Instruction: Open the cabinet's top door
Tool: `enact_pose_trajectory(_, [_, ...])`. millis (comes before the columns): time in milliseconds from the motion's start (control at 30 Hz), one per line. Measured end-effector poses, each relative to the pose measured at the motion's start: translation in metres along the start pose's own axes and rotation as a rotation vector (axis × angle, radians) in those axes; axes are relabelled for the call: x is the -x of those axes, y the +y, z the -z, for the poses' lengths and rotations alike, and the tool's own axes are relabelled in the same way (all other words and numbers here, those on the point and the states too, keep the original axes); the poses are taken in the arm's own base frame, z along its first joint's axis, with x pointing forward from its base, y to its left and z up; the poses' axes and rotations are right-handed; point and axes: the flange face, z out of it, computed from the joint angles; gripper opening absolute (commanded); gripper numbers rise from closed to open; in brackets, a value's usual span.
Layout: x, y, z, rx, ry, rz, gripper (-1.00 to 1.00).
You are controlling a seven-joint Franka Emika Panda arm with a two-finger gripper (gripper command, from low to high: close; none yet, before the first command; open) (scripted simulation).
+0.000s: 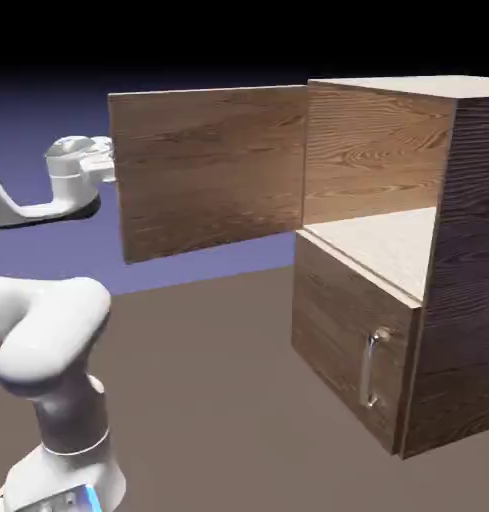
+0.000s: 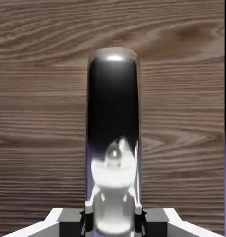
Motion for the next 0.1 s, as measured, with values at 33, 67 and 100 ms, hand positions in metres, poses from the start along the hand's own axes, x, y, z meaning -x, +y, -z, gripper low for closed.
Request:
enact_pose_trajectory(33, [0.002,-0.002,0.007,0.013,0.013,0.0,-1.0])
enact_pose_trajectory(67, [0.004,-0.004,0.014,0.026,0.027,0.0,-1.0])
enact_pose_trajectory(100, [0.006,-0.006,0.019,0.037,0.037,0.0,1.0])
